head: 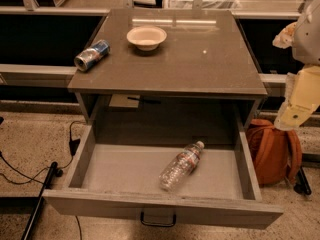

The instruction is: Pick water bottle from top drawer and place on counter

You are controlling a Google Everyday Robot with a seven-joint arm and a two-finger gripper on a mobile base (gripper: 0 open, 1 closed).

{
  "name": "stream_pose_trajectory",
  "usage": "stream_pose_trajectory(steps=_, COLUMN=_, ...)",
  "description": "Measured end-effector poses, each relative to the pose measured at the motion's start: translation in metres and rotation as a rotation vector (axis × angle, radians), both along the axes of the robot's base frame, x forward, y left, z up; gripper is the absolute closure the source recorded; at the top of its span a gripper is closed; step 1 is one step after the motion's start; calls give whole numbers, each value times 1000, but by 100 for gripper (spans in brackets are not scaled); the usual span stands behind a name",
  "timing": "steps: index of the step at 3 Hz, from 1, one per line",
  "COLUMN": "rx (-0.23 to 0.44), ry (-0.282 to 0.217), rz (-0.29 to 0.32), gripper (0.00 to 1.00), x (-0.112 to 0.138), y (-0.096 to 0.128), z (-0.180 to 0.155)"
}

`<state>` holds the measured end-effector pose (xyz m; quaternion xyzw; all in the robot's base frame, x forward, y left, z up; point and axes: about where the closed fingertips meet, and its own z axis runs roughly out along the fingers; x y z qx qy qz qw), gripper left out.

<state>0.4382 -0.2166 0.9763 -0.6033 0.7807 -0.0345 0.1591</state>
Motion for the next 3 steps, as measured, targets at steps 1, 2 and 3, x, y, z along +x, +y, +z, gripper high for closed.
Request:
stream_pose_trajectory(steps=1, rx=0, ry=0, rz=0, gripper=0, x=0, y=0, z=0)
stream_pose_trajectory(steps=2, rx=-56, ry=-45, rz=18, gripper=0, x=12, y=0, z=-7)
stream_pose_trajectory(steps=3, rx=-138, ry=-63, rz=123, gripper=0, x=39, y=-2, z=-65)
